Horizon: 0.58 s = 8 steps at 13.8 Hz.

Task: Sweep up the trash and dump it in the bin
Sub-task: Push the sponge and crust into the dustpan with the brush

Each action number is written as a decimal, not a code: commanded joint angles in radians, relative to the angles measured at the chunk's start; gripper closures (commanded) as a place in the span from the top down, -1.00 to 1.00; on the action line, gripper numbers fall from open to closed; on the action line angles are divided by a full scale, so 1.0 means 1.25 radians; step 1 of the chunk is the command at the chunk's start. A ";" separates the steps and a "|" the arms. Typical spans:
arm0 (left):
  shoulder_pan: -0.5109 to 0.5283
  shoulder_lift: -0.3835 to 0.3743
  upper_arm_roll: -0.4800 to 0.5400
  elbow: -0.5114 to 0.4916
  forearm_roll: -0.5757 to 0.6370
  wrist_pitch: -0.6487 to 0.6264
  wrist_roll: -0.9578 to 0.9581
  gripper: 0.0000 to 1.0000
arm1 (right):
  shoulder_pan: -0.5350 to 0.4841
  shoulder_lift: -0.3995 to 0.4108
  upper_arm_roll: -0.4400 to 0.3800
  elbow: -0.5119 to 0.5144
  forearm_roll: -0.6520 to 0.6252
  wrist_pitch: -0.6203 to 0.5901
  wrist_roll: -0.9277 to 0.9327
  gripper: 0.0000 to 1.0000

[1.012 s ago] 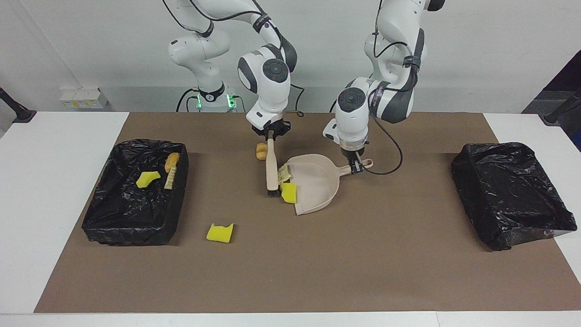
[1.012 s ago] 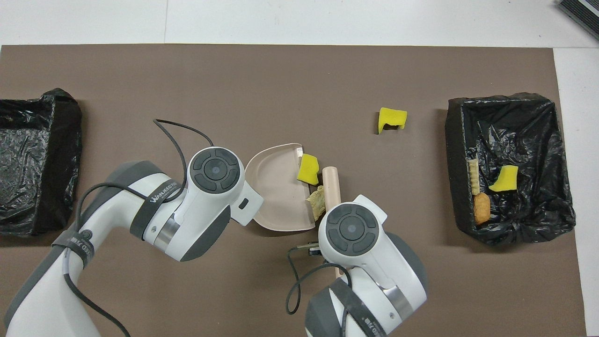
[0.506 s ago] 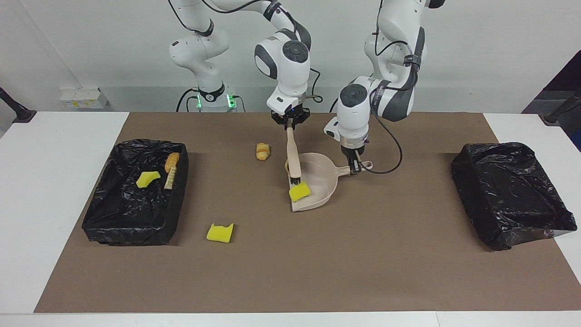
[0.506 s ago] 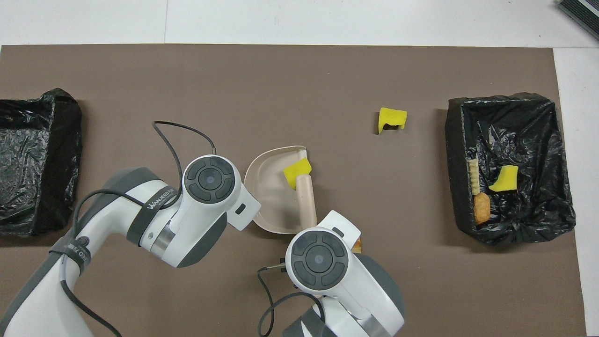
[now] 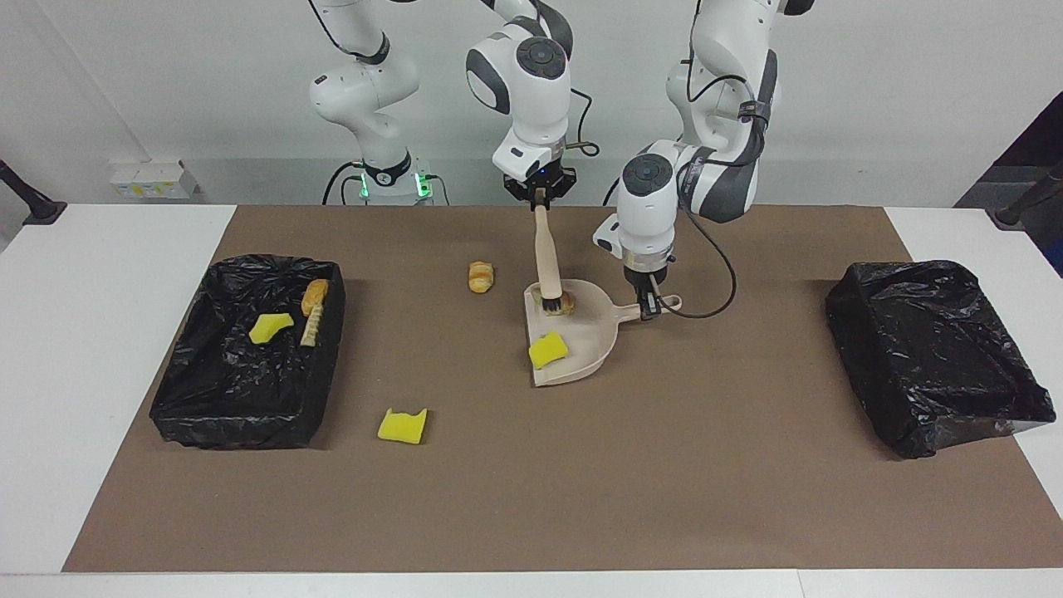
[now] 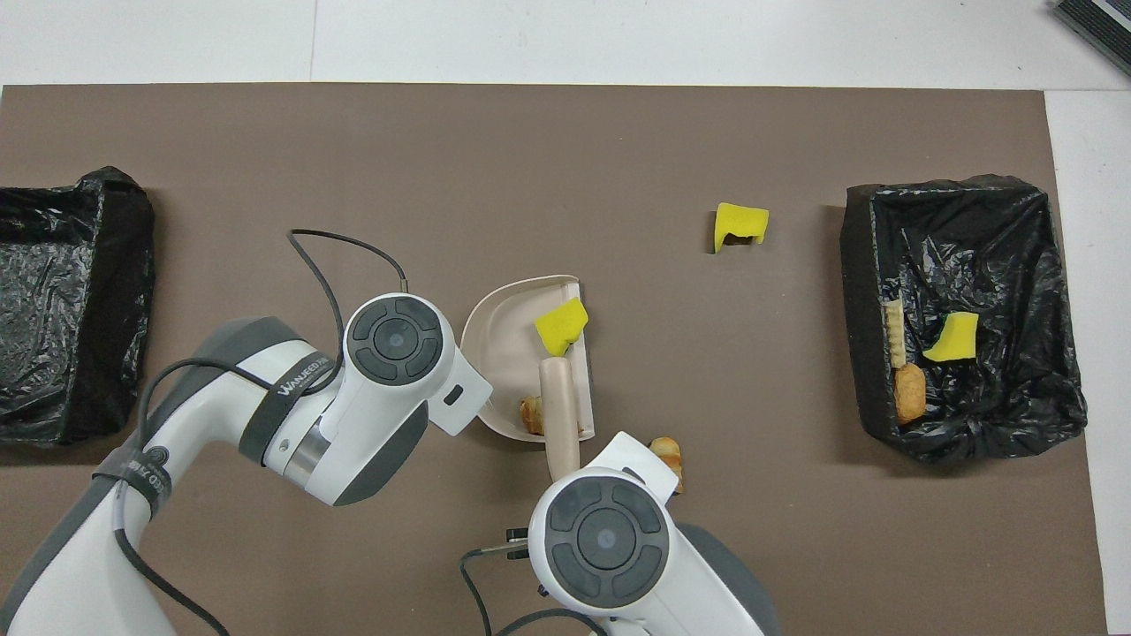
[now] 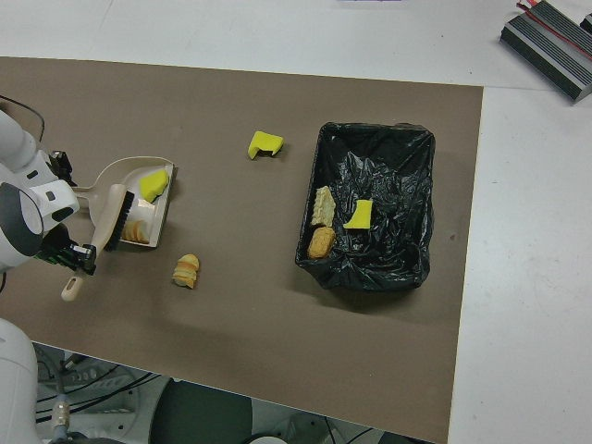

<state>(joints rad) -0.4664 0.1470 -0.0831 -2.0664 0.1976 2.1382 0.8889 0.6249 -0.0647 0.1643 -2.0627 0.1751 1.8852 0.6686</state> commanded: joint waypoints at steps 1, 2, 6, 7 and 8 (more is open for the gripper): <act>0.000 -0.008 0.004 -0.010 -0.007 0.012 0.037 -1.00 | -0.014 -0.011 0.005 0.002 0.018 -0.035 0.019 -1.00; 0.004 -0.012 0.005 -0.005 -0.007 0.006 0.046 -1.00 | -0.018 -0.019 0.000 -0.005 0.019 -0.056 0.025 -1.00; 0.023 -0.046 0.005 0.014 -0.007 -0.081 0.104 -1.00 | -0.142 -0.022 -0.001 -0.020 -0.006 -0.103 -0.014 -1.00; 0.022 -0.059 0.005 0.009 -0.007 -0.101 0.109 -1.00 | -0.184 0.002 0.000 -0.007 -0.042 -0.074 -0.045 -1.00; 0.012 -0.067 0.005 0.003 -0.006 -0.124 0.101 -1.00 | -0.221 0.021 0.000 0.000 -0.087 -0.036 -0.082 -1.00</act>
<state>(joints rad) -0.4444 0.1101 -0.0731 -2.0473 0.1961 2.0385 0.9977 0.4276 -0.0730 0.1559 -2.0709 0.1283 1.7824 0.6349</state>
